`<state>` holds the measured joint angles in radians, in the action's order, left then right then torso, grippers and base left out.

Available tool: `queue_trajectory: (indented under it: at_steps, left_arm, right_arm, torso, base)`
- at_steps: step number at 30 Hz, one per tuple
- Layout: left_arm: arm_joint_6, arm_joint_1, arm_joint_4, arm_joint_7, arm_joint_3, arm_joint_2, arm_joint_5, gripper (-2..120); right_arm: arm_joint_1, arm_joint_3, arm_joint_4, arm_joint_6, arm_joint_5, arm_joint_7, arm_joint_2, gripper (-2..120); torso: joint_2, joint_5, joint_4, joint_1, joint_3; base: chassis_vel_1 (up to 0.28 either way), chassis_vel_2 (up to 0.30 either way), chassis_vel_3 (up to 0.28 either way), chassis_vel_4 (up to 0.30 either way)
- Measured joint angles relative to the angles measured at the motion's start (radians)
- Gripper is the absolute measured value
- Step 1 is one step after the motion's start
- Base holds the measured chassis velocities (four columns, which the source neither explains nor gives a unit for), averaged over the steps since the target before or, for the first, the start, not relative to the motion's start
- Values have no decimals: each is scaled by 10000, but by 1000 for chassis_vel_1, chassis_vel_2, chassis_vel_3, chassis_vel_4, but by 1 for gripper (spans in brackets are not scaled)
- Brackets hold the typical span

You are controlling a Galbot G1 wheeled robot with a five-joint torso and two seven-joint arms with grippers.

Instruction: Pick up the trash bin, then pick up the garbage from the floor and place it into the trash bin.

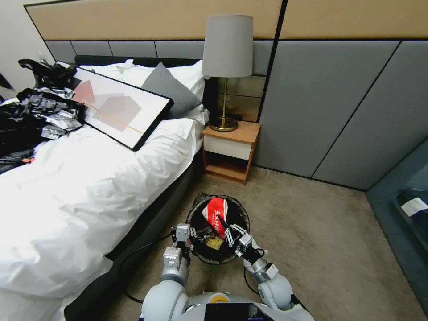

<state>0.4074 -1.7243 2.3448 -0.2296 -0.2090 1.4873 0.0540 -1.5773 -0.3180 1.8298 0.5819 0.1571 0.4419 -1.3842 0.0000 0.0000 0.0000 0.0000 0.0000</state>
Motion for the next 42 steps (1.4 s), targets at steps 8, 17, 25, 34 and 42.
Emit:
queue_trajectory:
  at_steps: [8, 17, 25, 34, 42]
  left_arm:
    - [0, -16, 20, -3, 0, 25, -3, 0]
    - [0, -16, 32, -1, -1, 10, -8, 0]
    - [0, -13, 33, 1, 1, -18, -12, 0]
    - [-4, -13, 36, 20, 29, 6, -9, 0]
    - [-20, -30, 37, 20, -134, 0, -13, 0]
  right_arm:
    - [-69, -49, -18, -1, -12, 79, 1, 3]
    - [-59, -38, 122, -45, -85, 46, 21, 39]
    - [-130, -42, 326, -56, -202, 40, 68, 67]
    - [-383, -82, 1004, 46, -438, 119, 87, 99]
    - [-909, -444, 2881, 137, -851, -916, -140, 112]
  torso:
    - [0, 0, 0, 0, 0]
    - [0, 0, 0, 0, 0]
    - [0, 0, 0, 0, 0]
    - [0, 0, 0, 0, 0]
    - [1, 0, 0, 0, 0]
  base:
    - [0, 0, 0, 0]
    - [0, 0, 0, 0]
    - [0, 0, 0, 0]
    - [0, 0, 0, 0]
    - [0, 0, 0, 0]
